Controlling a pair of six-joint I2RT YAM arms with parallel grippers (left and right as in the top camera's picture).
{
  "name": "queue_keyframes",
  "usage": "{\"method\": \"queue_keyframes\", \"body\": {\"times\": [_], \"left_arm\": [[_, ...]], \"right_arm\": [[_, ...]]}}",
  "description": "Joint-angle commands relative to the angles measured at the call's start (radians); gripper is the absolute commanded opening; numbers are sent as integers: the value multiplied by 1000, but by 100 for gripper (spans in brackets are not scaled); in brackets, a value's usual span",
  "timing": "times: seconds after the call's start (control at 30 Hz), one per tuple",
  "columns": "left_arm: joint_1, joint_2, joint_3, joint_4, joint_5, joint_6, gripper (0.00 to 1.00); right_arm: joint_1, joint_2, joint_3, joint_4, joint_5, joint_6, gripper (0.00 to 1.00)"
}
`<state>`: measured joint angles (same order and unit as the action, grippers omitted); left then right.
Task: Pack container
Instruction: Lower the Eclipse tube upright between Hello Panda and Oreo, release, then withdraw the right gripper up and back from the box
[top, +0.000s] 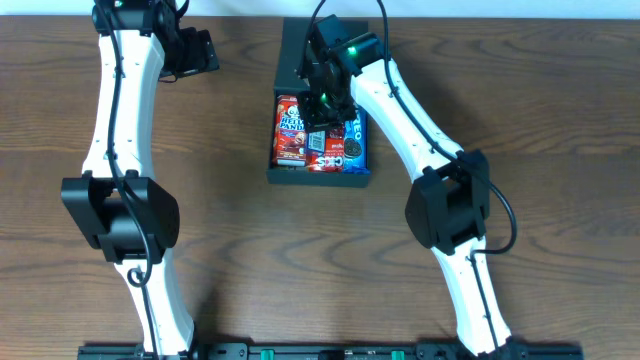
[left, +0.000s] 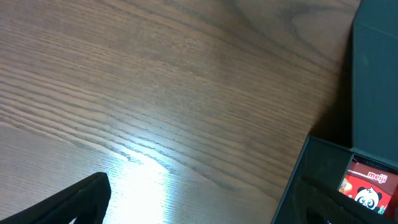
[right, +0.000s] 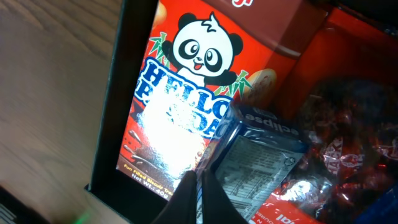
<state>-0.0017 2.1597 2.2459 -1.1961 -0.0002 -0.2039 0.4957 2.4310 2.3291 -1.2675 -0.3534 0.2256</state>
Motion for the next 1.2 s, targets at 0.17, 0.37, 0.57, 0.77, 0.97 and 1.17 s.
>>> {"method": "queue_keyframes", "body": {"times": [0.17, 0.37, 0.57, 0.77, 0.97, 1.17], "left_arm": [[3, -5, -6, -5, -7, 18, 95], [3, -5, -6, -4, -7, 18, 95], [3, -5, -6, -4, -7, 18, 95], [3, -5, -6, -3, -7, 18, 95], [3, -5, -6, -3, -7, 17, 95], [3, -5, -6, -3, -7, 17, 95]], "right_arm": [[1, 56, 18, -8, 18, -14, 2], [0, 58, 18, -8, 40, -15, 1], [3, 58, 22, -2, 1, -33, 1], [3, 53, 26, 25, -40, -67, 1], [5, 54, 27, 24, -1, -67, 1], [6, 55, 27, 13, 76, -67, 1]]}}
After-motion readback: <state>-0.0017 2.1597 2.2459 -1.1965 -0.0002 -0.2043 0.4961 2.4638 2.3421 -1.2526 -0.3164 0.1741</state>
